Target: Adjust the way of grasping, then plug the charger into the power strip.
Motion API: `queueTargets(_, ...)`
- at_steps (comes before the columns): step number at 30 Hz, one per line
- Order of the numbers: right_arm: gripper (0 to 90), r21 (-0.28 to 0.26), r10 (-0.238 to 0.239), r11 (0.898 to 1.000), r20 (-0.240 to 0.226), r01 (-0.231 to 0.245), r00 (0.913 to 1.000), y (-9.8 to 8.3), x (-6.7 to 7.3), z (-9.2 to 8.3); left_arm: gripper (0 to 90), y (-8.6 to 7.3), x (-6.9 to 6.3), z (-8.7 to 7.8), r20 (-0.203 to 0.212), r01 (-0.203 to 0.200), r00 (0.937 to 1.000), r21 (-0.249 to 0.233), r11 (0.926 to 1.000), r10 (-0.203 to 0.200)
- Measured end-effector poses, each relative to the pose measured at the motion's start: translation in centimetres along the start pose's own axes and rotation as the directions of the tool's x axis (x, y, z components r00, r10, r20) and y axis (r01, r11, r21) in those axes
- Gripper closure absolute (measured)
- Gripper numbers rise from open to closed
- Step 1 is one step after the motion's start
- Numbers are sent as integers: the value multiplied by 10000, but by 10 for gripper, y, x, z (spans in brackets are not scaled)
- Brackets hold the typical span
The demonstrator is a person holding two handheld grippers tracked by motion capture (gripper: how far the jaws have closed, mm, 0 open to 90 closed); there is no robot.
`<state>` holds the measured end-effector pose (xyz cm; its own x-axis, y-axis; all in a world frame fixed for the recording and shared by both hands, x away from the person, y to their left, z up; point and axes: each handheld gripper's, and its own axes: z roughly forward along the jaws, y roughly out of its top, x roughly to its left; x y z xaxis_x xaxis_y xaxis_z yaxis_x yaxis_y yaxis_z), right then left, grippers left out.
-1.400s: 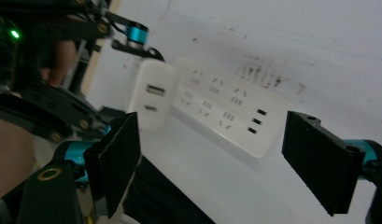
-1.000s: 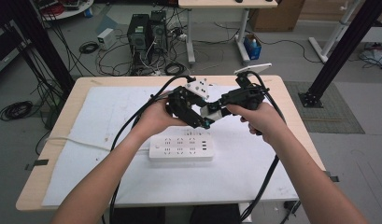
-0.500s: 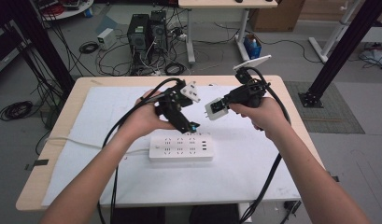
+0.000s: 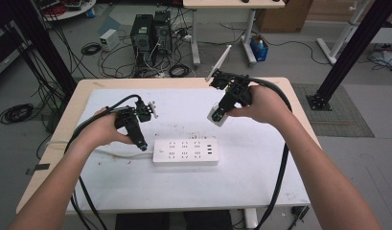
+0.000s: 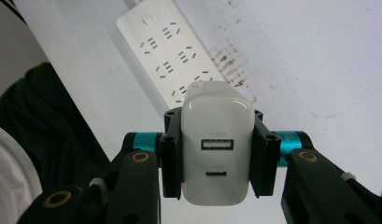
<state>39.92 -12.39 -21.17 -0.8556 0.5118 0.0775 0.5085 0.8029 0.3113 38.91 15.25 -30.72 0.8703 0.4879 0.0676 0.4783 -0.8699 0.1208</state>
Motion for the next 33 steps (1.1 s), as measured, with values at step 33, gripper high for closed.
queueTargets(33, 623, 2290, -3593, 9020, -721, 3660, 9304, 37, 14, 117, 164, -32, -4, -9, 268, 206, 9995, -924, 9955, -182)
